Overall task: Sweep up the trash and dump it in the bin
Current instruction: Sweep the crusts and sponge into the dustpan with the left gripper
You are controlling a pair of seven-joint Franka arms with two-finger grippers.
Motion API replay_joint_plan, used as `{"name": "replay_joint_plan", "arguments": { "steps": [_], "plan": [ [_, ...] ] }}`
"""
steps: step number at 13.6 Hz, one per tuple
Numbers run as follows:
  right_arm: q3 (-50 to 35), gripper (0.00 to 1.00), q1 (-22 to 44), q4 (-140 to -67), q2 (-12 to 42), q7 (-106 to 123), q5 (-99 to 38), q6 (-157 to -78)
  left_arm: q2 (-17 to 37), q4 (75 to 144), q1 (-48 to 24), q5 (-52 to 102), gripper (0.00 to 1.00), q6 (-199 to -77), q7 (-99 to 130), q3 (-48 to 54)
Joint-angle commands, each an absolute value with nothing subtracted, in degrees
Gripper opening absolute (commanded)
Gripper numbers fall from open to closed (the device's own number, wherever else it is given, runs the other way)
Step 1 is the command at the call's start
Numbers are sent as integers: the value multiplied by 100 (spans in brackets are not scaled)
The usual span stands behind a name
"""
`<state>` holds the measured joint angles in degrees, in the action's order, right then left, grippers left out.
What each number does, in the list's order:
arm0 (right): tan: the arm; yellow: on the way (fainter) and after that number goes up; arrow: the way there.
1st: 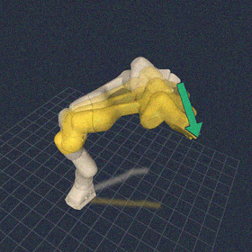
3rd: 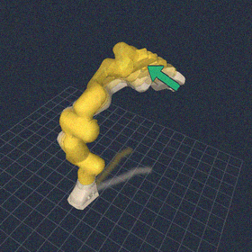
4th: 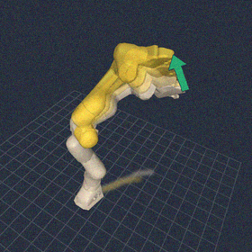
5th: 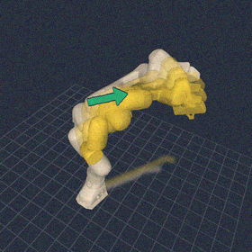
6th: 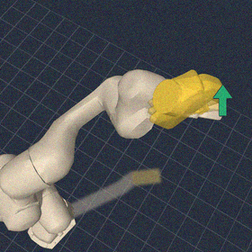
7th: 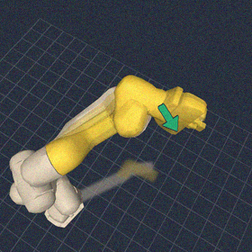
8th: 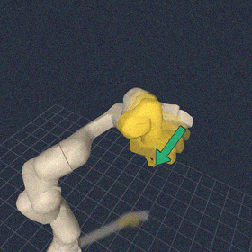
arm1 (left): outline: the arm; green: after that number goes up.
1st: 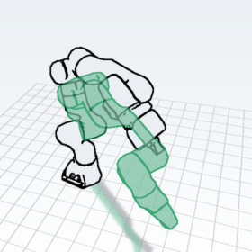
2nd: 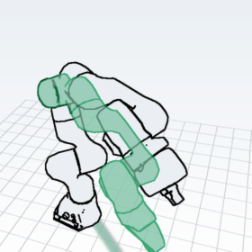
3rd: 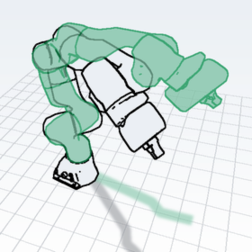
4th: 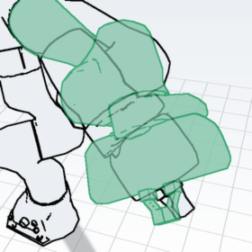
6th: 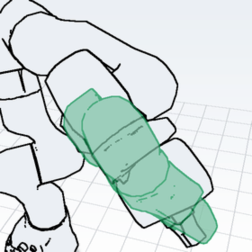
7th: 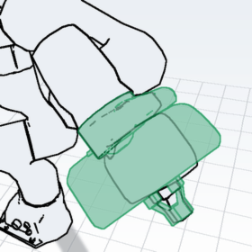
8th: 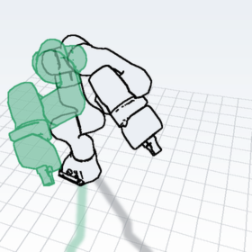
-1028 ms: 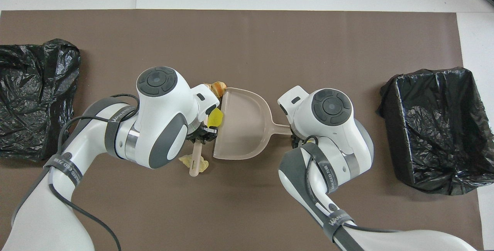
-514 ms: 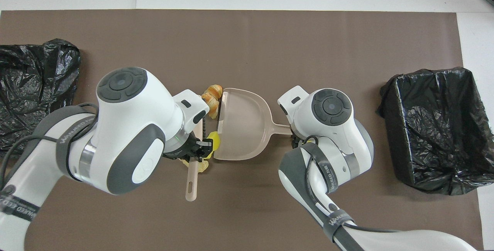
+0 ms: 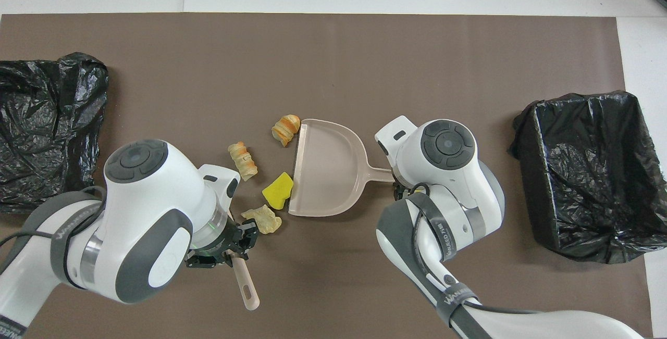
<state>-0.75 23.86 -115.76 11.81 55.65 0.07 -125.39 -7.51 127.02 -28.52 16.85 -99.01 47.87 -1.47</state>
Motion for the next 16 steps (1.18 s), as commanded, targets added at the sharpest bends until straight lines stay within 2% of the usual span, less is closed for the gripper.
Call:
{"name": "replay_joint_plan", "arguments": {
  "steps": [1, 3, 6, 11, 16],
  "plan": [
    [-114, 0, 2303, -11698, 1169, 5616, 62, -12665, -1231, 13587, -3118, 1811, 0, -10745, 5832, -114],
    [-114, 0, 2311, -11698, 1169, 5607, 62, -12674, -1161, 13763, -3304, 1811, 0, -11414, 5959, -114],
    [-114, 0, 2312, -11698, 1169, 5607, 62, -12683, -695, 13755, -3664, 1819, 0, -12161, 5740, -114],
    [-114, 0, 2312, -11698, 1178, 5607, 62, -12700, -440, 13580, -3464, 1828, 0, -12716, 4828, -141],
    [-114, 0, 2312, -11698, 1187, 5607, 62, -12709, 368, 12341, -3155, 1828, 0, -12779, 4009, -123]
  ]
}}
